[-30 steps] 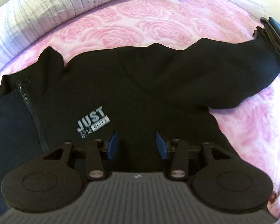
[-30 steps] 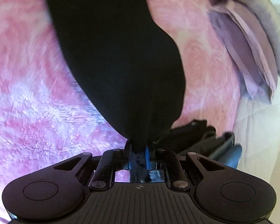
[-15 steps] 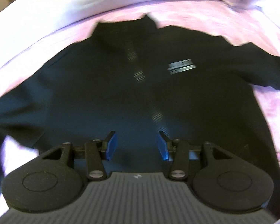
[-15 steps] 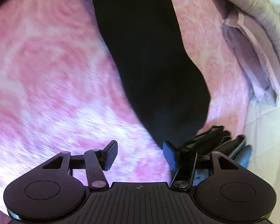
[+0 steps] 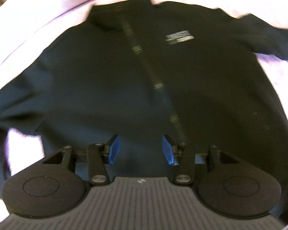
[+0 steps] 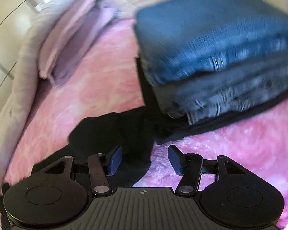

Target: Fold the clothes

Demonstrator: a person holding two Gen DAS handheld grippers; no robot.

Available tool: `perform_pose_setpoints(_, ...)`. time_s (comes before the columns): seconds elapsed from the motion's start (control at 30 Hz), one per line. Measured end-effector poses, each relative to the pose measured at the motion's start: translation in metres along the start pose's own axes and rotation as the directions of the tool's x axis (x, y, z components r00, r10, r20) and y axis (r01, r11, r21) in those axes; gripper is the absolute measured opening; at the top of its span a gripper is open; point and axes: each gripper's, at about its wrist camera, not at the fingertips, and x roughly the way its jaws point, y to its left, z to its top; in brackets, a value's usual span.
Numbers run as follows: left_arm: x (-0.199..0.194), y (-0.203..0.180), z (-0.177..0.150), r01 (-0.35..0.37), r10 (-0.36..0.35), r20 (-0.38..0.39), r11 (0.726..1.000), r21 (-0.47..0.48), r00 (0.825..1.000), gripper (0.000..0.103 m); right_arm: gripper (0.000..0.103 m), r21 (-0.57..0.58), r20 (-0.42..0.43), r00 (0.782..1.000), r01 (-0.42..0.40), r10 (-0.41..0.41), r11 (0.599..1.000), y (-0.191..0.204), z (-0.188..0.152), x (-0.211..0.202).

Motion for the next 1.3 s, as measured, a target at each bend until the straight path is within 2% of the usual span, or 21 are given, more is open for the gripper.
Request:
perform_pose_setpoints(0.07, 0.000, -0.018, 0.015, 0.029, -0.030, 0.010, 0.999, 0.043, 1.000, 0.044, 0.054, 0.069, 0.005, 0.999, -0.035, 0.034, 0.997, -0.010, -0.002, 0.010)
perform_pose_setpoints(0.1, 0.000, -0.027, 0.023, 0.045, -0.046, 0.016, 0.997, 0.063, 0.999, 0.044, 0.025, 0.077, 0.015, 0.999, -0.045, 0.044, 0.996, -0.011, 0.000, 0.010)
perform_pose_setpoints(0.13, -0.001, -0.035, 0.030, 0.060, -0.062, 0.023, 0.995, 0.084, 0.998, 0.044, 0.008, 0.070, 0.031, 0.998, -0.048, 0.046, 0.996, -0.010, 0.001, 0.009)
perform_pose_setpoints(0.2, -0.003, -0.053, 0.045, 0.090, -0.095, 0.035, 0.988, 0.124, 0.995, 0.044, 0.008, -0.129, 0.121, 0.993, 0.006, 0.010, 0.992, 0.018, -0.004, -0.011)
perform_pose_setpoints(0.23, -0.005, -0.061, 0.052, 0.103, -0.109, 0.041, 0.985, 0.140, 0.993, 0.044, 0.008, -0.250, 0.172, 0.985, 0.041, 0.003, 0.967, 0.035, -0.009, -0.022)
perform_pose_setpoints(0.27, -0.006, -0.067, 0.057, 0.112, -0.120, 0.048, 0.983, 0.149, 0.992, 0.044, 0.008, -0.382, 0.238, 0.971, 0.103, -0.010, 0.918, 0.050, -0.018, -0.033)
perform_pose_setpoints(0.3, -0.007, -0.072, 0.063, 0.120, -0.129, 0.054, 0.981, 0.155, 0.990, 0.044, 0.008, -0.446, 0.276, 0.961, 0.142, -0.015, 0.884, 0.056, -0.026, -0.040)
perform_pose_setpoints(0.33, -0.007, -0.076, 0.067, 0.125, -0.136, 0.060, 0.979, 0.159, 0.989, 0.044, 0.008, -0.451, 0.282, 0.959, 0.157, -0.027, 0.879, 0.054, -0.032, -0.044)
perform_pose_setpoints(0.47, -0.005, -0.077, 0.074, 0.130, -0.143, 0.074, 0.979, 0.156, 0.987, 0.044, 0.009, -0.400, 0.205, 0.972, 0.190, -0.114, 0.897, 0.029, -0.033, -0.028)
perform_pose_setpoints(0.57, -0.006, -0.070, 0.070, 0.125, -0.136, 0.078, 0.983, 0.138, 0.988, 0.044, 0.024, -0.349, 0.182, 0.970, 0.218, -0.162, 0.911, 0.021, -0.031, -0.036)
perform_pose_setpoints(0.63, -0.010, -0.059, 0.059, 0.111, -0.119, 0.077, 0.988, 0.104, 0.990, 0.044, 0.040, -0.312, 0.178, 0.965, 0.240, -0.191, 0.919, 0.019, -0.030, -0.046)
perform_pose_setpoints(0.67, -0.012, -0.053, 0.053, 0.101, -0.107, 0.077, 0.991, 0.084, 0.991, 0.044, 0.042, -0.293, 0.175, 0.963, 0.250, -0.206, 0.923, 0.018, -0.029, -0.050)
perform_pose_setpoints(0.73, -0.017, -0.036, 0.040, 0.074, -0.077, 0.087, 0.996, 0.041, 0.993, 0.044, 0.044, -0.258, 0.168, 0.958, 0.270, -0.233, 0.928, 0.017, -0.029, -0.061)
perform_pose_setpoints(0.8, -0.023, -0.013, 0.023, 0.050, -0.047, 0.101, 0.998, -0.024, 0.994, 0.045, 0.045, -0.275, 0.159, 0.960, 0.267, -0.231, 0.924, 0.030, -0.037, -0.074)
perform_pose_setpoints(0.9, -0.033, 0.033, -0.010, 0.006, 0.009, 0.120, 0.991, -0.130, 0.993, 0.046, 0.046, -0.352, 0.113, 0.973, 0.227, -0.200, 0.908, 0.061, -0.064, -0.092)
perform_pose_setpoints(1.0, -0.043, 0.092, -0.051, -0.058, 0.086, 0.125, 0.975, -0.214, 0.988, 0.046, 0.047, -0.431, 0.041, 0.987, 0.157, -0.155, 0.889, 0.107, -0.102, -0.093)
perform_pose_setpoints(1.1, -0.050, 0.157, -0.092, -0.107, 0.144, 0.119, 0.956, -0.272, 0.982, 0.049, 0.047, -0.501, -0.035, 0.995, 0.065, -0.095, 0.863, 0.167, -0.155, -0.090)
perform_pose_setpoints(1.13, -0.050, 0.179, -0.107, -0.132, 0.168, 0.112, 0.952, -0.275, 0.979, 0.053, 0.047, -0.520, -0.062, 0.995, 0.035, -0.078, 0.853, 0.190, -0.177, -0.089)
perform_pose_setpoints(1.17, -0.050, 0.201, -0.123, -0.156, 0.191, 0.105, 0.948, -0.277, 0.976, 0.060, 0.047, -0.535, -0.091, 0.994, 0.004, -0.062, 0.845, 0.212, -0.198, -0.089)
perform_pose_setpoints(1.2, -0.050, 0.223, -0.138, -0.180, 0.214, 0.098, 0.943, -0.279, 0.972, 0.062, 0.047, -0.549, -0.120, 0.992, -0.028, -0.046, 0.835, 0.234, -0.220, -0.089)
perform_pose_setpoints(1.3, -0.040, 0.275, -0.177, -0.235, 0.256, 0.059, 0.941, -0.242, 0.965, 0.063, 0.047, -0.609, -0.206, 0.979, -0.133, 0.006, 0.782, 0.303, -0.290, -0.088)
